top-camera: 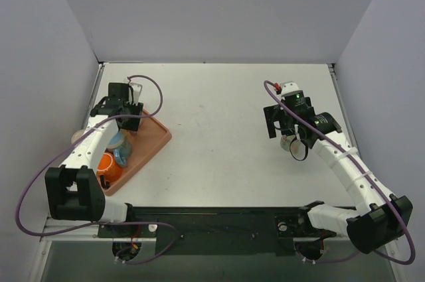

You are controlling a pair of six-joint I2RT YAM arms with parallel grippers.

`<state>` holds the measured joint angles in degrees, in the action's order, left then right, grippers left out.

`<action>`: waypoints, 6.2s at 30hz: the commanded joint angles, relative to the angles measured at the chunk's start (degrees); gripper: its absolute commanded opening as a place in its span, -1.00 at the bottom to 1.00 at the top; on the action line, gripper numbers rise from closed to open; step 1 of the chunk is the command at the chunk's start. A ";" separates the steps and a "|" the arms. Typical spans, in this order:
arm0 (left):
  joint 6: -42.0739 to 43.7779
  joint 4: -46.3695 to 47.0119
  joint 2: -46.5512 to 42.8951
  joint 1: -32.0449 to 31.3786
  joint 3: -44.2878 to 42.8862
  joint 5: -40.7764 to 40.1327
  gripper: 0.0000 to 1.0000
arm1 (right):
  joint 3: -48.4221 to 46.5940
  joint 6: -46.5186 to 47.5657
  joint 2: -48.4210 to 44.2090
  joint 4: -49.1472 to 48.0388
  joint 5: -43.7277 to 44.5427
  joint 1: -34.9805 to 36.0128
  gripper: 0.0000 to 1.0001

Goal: Turn the mug right side up

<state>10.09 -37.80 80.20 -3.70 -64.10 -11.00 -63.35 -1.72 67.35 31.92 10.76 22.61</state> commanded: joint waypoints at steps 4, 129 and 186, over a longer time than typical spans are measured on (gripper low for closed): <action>-4.28 8.88 3.90 0.80 0.82 -0.87 0.26 | 1.65 -0.57 -0.73 -2.21 -1.09 0.77 1.00; -49.45 21.01 -19.03 13.29 5.47 72.79 -1.00 | 2.01 -59.99 36.97 -111.63 -0.65 35.49 0.23; 4.68 -15.81 -15.34 12.67 -6.22 30.69 0.41 | -0.29 6.64 22.04 -7.30 -19.99 4.64 -1.00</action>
<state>14.04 -53.95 64.73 9.08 -69.47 19.70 -64.97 3.33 90.56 29.56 -5.61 28.67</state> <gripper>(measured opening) 0.706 0.094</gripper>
